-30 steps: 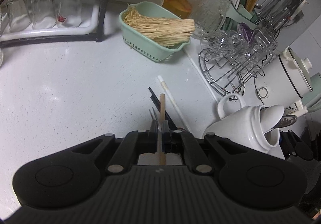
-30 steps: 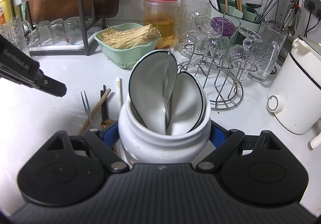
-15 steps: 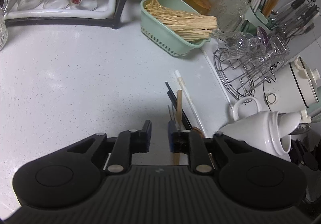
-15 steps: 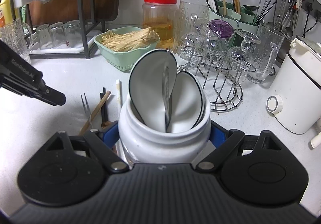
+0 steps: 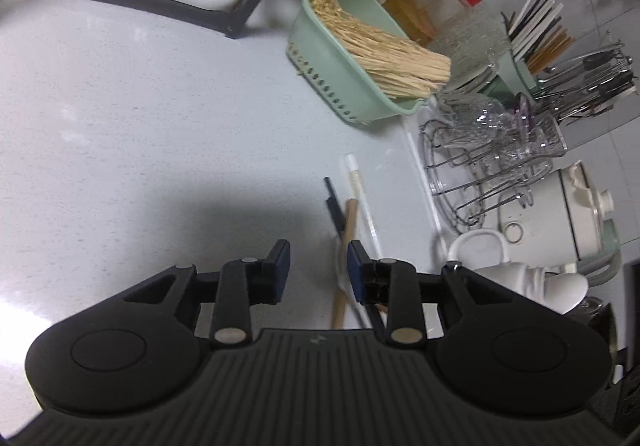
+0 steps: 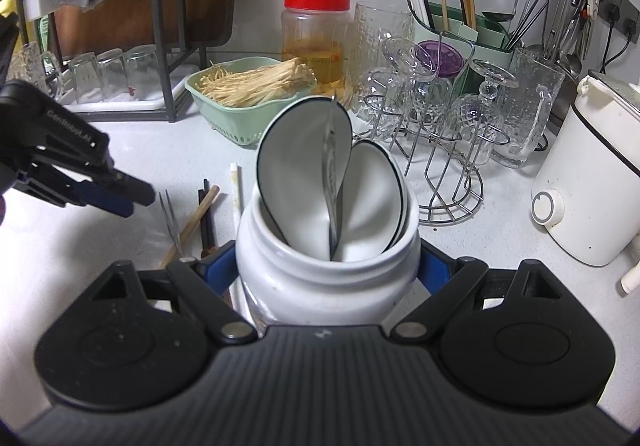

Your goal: Organize utensils

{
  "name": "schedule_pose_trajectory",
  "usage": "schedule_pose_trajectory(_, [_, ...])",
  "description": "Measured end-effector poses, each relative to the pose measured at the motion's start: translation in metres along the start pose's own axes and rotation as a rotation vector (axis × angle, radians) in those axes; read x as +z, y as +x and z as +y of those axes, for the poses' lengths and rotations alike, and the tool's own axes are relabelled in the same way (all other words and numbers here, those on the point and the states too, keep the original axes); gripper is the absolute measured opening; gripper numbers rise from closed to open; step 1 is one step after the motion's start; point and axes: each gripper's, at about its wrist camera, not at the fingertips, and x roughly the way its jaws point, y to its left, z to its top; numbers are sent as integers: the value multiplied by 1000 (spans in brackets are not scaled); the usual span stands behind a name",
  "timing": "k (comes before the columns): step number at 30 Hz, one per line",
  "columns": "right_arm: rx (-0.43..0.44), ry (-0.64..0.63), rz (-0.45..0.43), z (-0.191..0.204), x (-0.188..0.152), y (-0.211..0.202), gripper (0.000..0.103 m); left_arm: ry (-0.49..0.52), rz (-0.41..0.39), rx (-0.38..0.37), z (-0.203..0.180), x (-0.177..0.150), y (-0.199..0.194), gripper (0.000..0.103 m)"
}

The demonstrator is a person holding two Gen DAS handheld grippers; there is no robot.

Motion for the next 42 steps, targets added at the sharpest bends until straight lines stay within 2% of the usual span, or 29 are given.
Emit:
schedule_pose_trajectory(7, [-1, 1, 0, 0, 1, 0, 92, 29, 15, 23, -10, 3, 20, 36])
schedule_pose_trajectory(10, [-3, 2, -1, 0, 1, 1, 92, 87, 12, 78, -18, 3, 25, 35])
schedule_pose_trajectory(13, [-7, 4, -3, 1, 1, 1, 92, 109, 19, 88, -23, 4, 30, 34])
schedule_pose_trajectory(17, [-13, 15, -2, 1, 1, 1, 92, 146, 40, 134, -29, 3, 35, 7])
schedule_pose_trajectory(20, [-17, 14, -4, 2, 1, 2, 92, 166, 10, 181, -33, 3, 32, 4])
schedule_pose_trajectory(23, [-23, 19, -10, 2, 0, 2, 92, 171, 4, 187, -40, 4, 27, 2])
schedule_pose_trajectory(27, [-24, 20, -14, 2, -1, 2, 92, 263, -8, 218, -60, 2, 18, 1])
schedule_pose_trajectory(31, [-24, 26, -15, 2, -1, 1, 92, 280, -12, 231, -74, 4, 12, 1])
schedule_pose_trajectory(36, [-26, 25, -17, 3, -1, 1, 92, 362, -38, 263, -93, 4, 3, 1])
schedule_pose_trajectory(42, [-28, 22, -22, 3, -2, 0, 92, 400, -69, 264, -105, 3, -14, 1])
